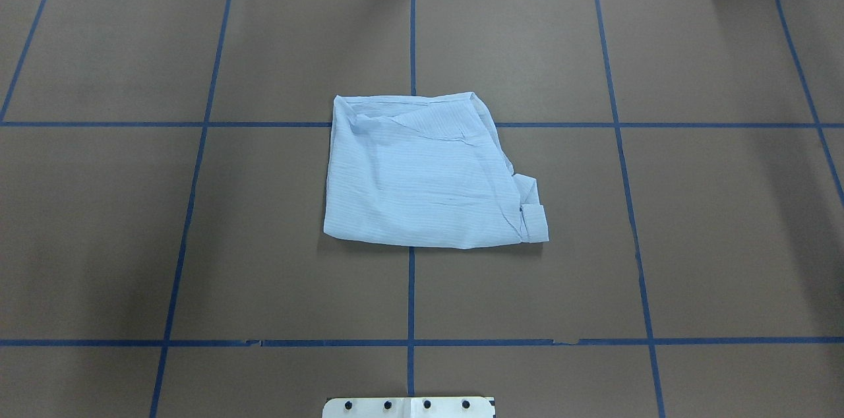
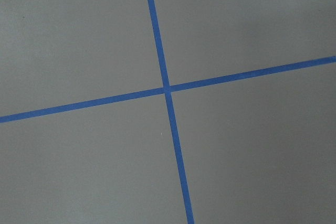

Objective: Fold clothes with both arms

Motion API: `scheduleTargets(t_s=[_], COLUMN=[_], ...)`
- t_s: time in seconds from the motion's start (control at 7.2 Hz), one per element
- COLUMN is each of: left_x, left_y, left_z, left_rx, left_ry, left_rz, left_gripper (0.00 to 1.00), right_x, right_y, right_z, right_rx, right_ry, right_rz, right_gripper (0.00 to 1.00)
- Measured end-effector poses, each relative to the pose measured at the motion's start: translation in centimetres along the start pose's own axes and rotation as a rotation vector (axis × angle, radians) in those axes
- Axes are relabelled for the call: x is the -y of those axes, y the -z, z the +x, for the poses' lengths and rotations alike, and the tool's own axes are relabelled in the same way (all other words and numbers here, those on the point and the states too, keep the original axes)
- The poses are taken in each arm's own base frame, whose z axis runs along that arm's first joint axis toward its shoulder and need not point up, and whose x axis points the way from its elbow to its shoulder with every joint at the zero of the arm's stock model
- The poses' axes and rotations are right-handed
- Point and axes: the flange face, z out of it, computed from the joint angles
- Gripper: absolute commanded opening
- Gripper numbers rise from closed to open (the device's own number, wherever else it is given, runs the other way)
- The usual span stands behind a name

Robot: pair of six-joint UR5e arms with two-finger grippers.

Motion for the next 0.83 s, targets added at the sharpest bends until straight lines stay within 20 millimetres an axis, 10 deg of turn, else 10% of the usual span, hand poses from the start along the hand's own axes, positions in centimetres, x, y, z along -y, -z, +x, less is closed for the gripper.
scheduleTargets(t_s=[0.83], left_x=[-0.01], left_y=[0.00], left_z=[0.01], left_rx=[0.000], left_ry=[0.057], left_rz=[-0.001], left_gripper=[1.00], right_x=[0.00], right_y=[0.03], right_z=[-0.03], right_rx=[0.000], right_ry=[0.001], right_rz=[0.001], right_gripper=[1.00])
